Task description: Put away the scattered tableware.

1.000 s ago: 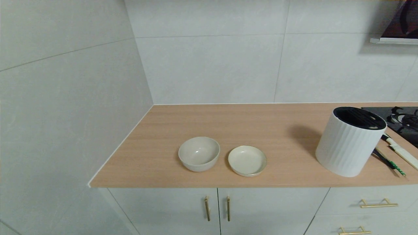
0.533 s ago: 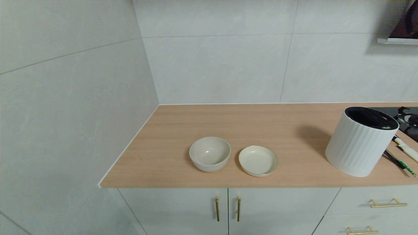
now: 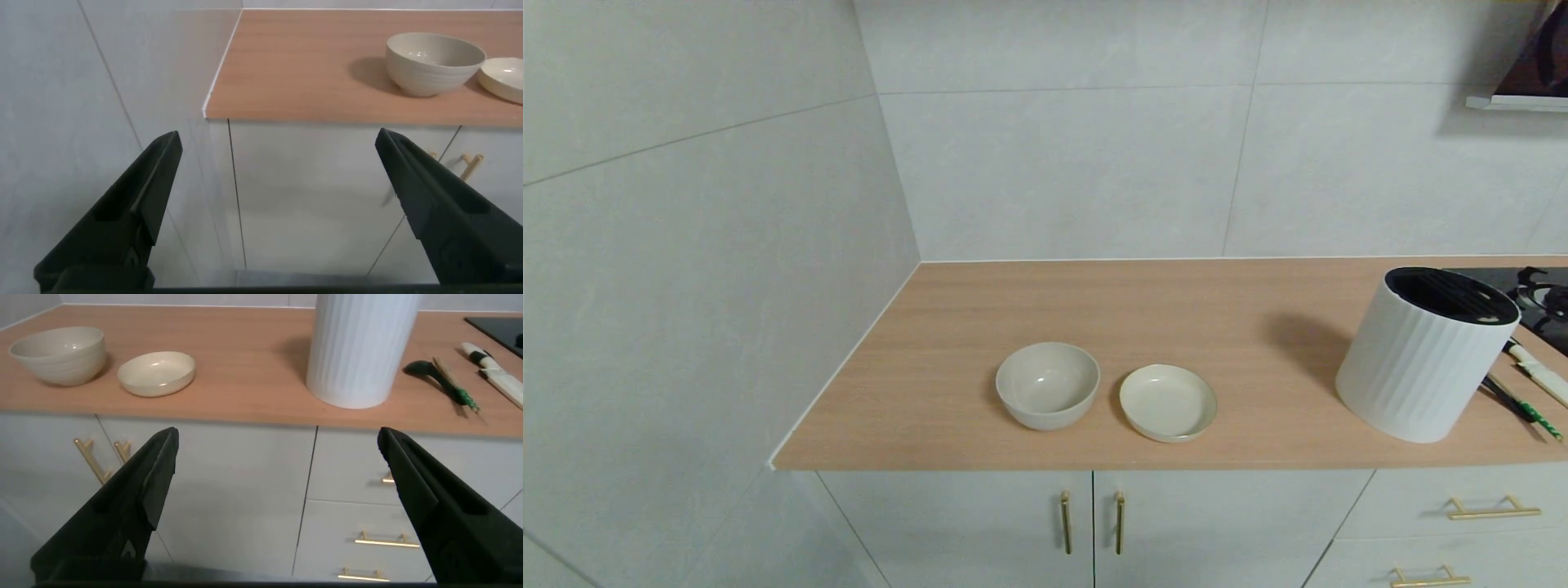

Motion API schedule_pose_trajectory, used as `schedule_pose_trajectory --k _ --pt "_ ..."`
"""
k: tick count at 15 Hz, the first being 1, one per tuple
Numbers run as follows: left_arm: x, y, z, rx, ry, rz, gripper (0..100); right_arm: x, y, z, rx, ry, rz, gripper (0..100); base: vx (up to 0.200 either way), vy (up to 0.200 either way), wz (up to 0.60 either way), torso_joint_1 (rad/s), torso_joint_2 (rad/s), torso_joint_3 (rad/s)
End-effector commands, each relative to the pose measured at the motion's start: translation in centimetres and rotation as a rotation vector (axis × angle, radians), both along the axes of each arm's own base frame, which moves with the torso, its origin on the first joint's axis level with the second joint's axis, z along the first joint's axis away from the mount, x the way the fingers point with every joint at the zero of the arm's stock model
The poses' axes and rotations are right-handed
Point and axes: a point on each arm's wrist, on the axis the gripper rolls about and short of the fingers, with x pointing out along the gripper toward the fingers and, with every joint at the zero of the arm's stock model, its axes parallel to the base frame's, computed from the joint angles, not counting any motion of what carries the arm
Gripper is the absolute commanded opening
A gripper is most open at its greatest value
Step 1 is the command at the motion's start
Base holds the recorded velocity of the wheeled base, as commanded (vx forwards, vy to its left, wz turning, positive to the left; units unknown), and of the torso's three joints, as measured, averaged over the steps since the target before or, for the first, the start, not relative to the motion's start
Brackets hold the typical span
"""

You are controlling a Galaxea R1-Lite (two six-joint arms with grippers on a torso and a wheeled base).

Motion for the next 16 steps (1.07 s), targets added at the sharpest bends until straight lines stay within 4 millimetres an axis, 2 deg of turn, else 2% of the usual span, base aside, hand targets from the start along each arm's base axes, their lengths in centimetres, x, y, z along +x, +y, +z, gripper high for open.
schedule_pose_trajectory --k 1,4,16 --pt "0.0 0.0 0.0 -0.001 0.0 0.001 100 0.01 0.0 0.01 0.0 0.001 0.001 100 0.0 0.0 0.0 0.0 0.0 0.0" --pt "0.0 0.0 0.0 -0.001 0.0 0.001 100 0.01 0.0 0.01 0.0 0.001 0.001 100 0.0 0.0 0.0 -0.067 0.16 0.088" --pt "0.0 0.0 0.0 -0.001 0.0 0.001 100 0.01 0.0 0.01 0.001 0.001 0.001 100 0.0 0.0 0.0 -0.231 0.52 0.286"
